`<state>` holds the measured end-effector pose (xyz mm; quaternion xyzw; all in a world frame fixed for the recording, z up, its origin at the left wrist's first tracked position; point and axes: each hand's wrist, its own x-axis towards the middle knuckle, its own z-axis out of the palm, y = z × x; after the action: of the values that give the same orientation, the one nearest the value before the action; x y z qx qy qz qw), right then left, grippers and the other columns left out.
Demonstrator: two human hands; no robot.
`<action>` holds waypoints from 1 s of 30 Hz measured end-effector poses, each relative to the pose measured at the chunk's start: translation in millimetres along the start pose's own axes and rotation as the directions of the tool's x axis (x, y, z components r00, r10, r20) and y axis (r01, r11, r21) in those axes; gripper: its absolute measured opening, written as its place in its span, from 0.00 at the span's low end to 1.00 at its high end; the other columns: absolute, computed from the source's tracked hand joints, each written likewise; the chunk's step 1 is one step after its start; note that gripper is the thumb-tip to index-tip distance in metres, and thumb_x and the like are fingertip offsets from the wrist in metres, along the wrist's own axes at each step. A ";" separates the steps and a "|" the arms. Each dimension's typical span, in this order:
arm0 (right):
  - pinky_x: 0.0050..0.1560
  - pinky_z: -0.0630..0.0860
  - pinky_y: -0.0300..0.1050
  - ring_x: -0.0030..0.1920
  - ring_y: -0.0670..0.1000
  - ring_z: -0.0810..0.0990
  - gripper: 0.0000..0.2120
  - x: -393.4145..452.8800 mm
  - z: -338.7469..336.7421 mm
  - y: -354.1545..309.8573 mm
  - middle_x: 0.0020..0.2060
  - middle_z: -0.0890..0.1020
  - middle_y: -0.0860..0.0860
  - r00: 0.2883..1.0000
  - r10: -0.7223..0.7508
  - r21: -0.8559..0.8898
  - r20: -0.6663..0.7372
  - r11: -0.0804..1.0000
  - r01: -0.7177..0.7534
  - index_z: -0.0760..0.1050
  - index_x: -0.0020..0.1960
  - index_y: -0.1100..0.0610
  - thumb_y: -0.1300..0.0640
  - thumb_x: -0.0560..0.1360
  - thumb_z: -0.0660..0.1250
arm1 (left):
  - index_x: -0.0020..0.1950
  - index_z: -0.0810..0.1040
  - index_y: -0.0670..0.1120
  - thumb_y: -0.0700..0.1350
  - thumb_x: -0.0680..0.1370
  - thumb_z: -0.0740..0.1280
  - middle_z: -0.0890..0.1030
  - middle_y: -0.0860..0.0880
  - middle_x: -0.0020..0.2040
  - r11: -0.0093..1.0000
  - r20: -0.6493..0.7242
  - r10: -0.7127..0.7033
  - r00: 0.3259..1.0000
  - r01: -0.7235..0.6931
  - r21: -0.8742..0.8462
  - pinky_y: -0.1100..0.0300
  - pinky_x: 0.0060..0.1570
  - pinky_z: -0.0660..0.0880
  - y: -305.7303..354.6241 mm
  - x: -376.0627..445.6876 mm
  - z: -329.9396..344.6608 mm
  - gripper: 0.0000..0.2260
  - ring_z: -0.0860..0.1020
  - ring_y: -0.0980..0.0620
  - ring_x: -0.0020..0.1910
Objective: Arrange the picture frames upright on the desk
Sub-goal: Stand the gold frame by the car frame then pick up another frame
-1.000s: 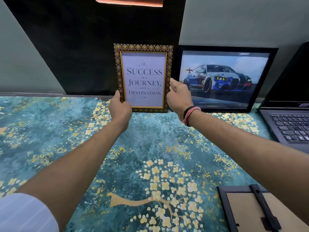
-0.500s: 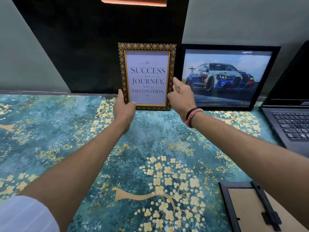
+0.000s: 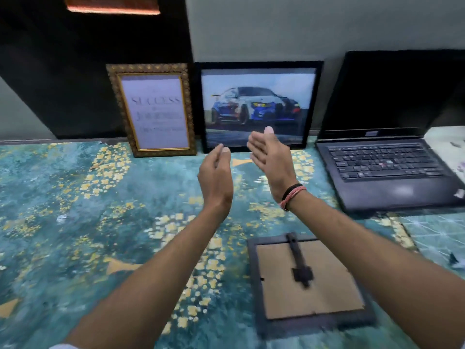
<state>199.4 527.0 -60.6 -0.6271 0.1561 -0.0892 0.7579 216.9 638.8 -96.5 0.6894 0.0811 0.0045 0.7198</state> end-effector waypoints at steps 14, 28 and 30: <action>0.75 0.72 0.53 0.70 0.53 0.79 0.27 -71.2 -408.8 -84.4 0.69 0.80 0.58 1.000 0.016 -0.095 -0.019 0.995 -0.018 0.75 0.72 0.62 0.43 0.86 0.52 | 0.58 0.83 0.47 0.54 0.87 0.60 0.84 0.45 0.56 0.988 0.219 -0.130 0.967 0.146 -0.058 0.44 0.61 0.80 12.8 -240.9 328.6 0.15 0.82 0.41 0.62; 0.58 0.78 0.62 0.51 0.55 0.85 0.23 -129.1 -642.0 -99.1 0.43 0.86 0.51 0.931 0.230 -0.348 -0.285 0.880 -0.324 0.80 0.43 0.56 0.37 0.75 0.60 | 0.65 0.82 0.44 0.63 0.84 0.54 0.82 0.42 0.63 0.869 0.237 -0.392 0.889 0.273 0.413 0.43 0.67 0.75 2.2 -374.2 486.5 0.28 0.80 0.40 0.62; 0.49 0.77 0.61 0.42 0.57 0.82 0.19 -133.0 -652.0 -91.0 0.37 0.81 0.56 0.935 0.215 -0.469 -0.282 0.820 -0.330 0.75 0.39 0.59 0.44 0.76 0.60 | 0.57 0.82 0.44 0.62 0.86 0.53 0.82 0.40 0.60 0.844 0.212 -0.401 0.891 0.270 0.463 0.45 0.62 0.75 -5.2 -381.2 490.6 0.26 0.81 0.38 0.60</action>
<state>-146.7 -48.6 -62.4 -0.7621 0.3439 -0.0028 0.5486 -99.5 107.0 -41.7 0.7953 0.0903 -0.2457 0.5468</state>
